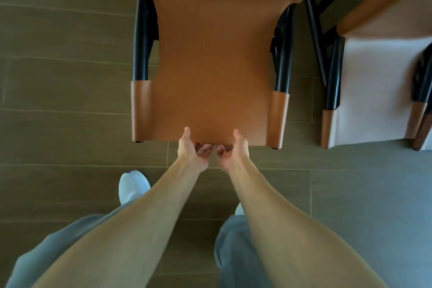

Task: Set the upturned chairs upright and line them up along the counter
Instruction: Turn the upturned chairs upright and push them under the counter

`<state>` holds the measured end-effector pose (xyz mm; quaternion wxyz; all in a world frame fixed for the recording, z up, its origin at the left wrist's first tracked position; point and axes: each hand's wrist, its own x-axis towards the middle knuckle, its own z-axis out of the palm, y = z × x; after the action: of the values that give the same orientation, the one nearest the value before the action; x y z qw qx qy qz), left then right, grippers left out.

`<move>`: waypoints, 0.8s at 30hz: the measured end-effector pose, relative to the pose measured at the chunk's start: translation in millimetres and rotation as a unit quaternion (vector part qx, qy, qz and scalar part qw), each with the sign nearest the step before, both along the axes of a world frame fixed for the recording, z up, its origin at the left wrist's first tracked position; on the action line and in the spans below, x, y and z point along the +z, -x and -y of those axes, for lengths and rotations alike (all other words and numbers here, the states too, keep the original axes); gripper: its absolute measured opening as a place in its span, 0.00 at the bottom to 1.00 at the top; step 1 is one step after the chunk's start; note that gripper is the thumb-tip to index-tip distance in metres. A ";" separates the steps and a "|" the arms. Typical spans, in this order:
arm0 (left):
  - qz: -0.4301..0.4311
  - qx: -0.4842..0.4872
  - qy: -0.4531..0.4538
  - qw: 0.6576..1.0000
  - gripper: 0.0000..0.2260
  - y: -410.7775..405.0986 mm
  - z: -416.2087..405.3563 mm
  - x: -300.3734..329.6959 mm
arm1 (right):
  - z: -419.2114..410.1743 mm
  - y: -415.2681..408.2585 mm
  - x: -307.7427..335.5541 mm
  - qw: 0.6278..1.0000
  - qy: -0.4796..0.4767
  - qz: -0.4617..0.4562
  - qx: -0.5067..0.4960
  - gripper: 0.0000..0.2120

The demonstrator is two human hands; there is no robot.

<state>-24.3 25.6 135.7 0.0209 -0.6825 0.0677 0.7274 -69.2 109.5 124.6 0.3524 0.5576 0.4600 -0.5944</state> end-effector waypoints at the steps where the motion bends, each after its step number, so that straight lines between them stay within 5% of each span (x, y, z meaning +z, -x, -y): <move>1: 0.011 -0.007 0.017 1.000 0.21 5.1 -1.4 29.5 | 1.5 4.4 27.4 1.000 -0.020 -0.003 0.021 0.12; 12: -0.006 -0.066 0.165 0.984 0.11 99.3 18.4 331.7 | 25.1 93.1 324.9 0.986 -0.076 -0.124 0.085 0.12; 20: -0.066 -0.068 0.230 0.969 0.10 187.9 59.6 419.5 | 54.1 194.5 420.5 0.973 -0.034 -0.173 0.152 0.08; 24: -0.073 -0.084 0.252 0.961 0.09 217.5 89.1 436.7 | 67.3 231.1 438.3 0.964 -0.018 -0.202 0.169 0.15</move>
<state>-241.8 -63.5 572.4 -0.0958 -0.6023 0.3068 0.7307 -300.3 42.2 562.8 0.3373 0.3464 0.6200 -0.6179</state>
